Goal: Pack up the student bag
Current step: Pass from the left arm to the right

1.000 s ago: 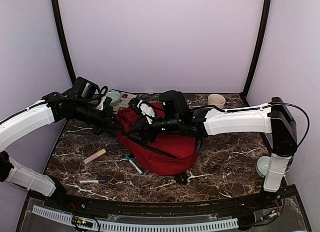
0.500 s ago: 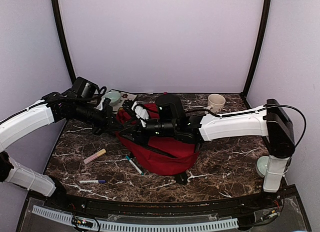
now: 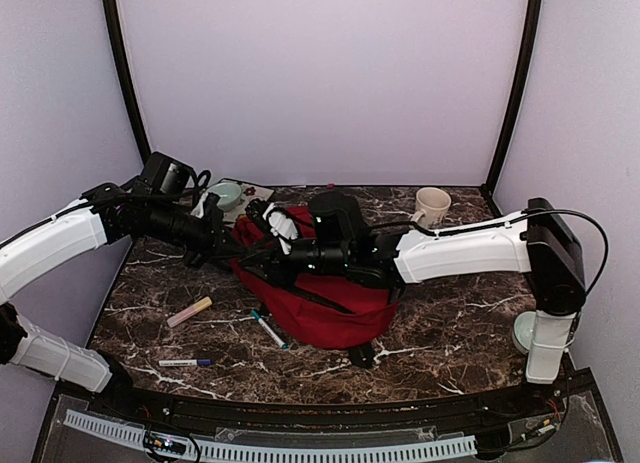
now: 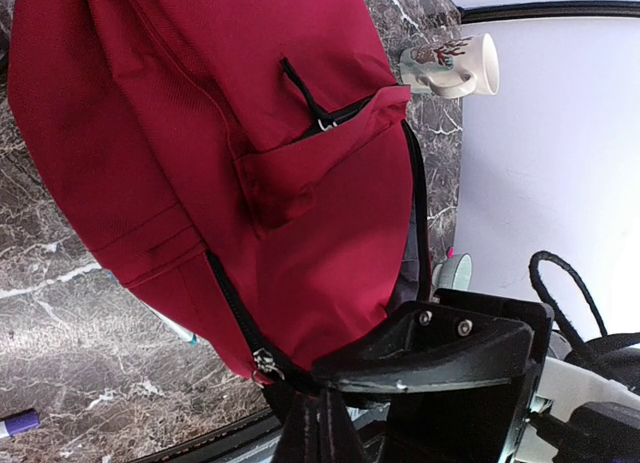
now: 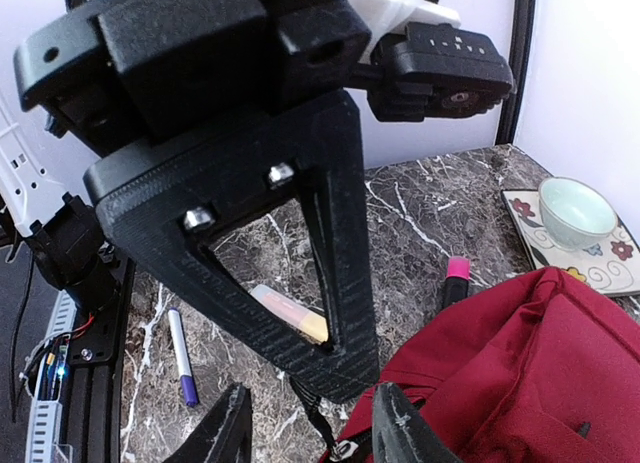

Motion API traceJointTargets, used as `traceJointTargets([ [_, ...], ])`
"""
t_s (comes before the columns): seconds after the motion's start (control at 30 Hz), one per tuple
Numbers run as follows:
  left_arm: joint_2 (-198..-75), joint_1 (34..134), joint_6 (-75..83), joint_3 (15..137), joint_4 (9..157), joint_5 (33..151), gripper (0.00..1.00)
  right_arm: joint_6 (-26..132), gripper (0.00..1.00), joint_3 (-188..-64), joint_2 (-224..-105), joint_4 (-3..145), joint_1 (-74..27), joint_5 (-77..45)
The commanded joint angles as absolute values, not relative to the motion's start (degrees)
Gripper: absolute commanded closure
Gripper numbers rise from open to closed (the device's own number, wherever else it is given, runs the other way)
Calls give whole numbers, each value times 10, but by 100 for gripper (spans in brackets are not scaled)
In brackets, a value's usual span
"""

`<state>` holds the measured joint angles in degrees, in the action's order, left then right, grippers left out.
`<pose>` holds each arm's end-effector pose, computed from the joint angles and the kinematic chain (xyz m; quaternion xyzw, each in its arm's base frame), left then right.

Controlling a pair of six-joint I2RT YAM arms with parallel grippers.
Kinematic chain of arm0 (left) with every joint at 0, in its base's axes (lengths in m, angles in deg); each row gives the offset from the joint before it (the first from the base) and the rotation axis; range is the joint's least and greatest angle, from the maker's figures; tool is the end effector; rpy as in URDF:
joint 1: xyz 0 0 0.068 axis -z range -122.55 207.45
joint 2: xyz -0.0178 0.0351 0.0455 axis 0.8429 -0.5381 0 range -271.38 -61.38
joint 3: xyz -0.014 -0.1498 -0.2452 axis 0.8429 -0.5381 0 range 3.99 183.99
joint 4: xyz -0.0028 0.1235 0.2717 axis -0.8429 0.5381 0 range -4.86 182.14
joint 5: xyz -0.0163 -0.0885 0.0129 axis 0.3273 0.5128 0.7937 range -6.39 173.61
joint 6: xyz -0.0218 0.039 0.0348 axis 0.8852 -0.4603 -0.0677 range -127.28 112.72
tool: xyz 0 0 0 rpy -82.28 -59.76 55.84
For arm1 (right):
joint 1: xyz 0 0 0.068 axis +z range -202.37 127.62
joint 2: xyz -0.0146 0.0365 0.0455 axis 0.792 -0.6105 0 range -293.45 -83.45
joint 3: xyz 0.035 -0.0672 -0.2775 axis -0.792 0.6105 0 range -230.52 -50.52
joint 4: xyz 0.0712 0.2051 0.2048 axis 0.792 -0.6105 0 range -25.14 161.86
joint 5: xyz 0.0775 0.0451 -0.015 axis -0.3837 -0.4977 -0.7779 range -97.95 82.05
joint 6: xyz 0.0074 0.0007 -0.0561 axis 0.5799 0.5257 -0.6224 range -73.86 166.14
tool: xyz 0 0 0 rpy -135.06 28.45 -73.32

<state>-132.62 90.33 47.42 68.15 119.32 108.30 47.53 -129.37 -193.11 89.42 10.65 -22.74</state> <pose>0.2449 -0.1780 0.3300 -0.0818 0.8905 -0.4195 0.1562 0.2168 0.4485 0.2568 -0.4669 0.6268 0.4135 0.4671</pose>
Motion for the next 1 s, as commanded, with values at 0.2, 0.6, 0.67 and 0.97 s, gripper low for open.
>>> traceJointTargets([
  [0.2, -1303, 900, 477, 701, 1159, 1097, 100, 489, 67, -1281, -1945, 920, 112, -220],
  [0.6, -1309, 899, 480, 698, 1151, 1101, 100, 473, 77, -1300, -1956, 930, 112, -231],
  [0.67, -1311, 900, 481, 698, 1149, 1104, 100, 474, 77, -1306, -1959, 933, 113, -233],
  [0.97, -1313, 900, 481, 694, 1145, 1106, 100, 480, 100, -1310, -1954, 937, 112, -232],
])
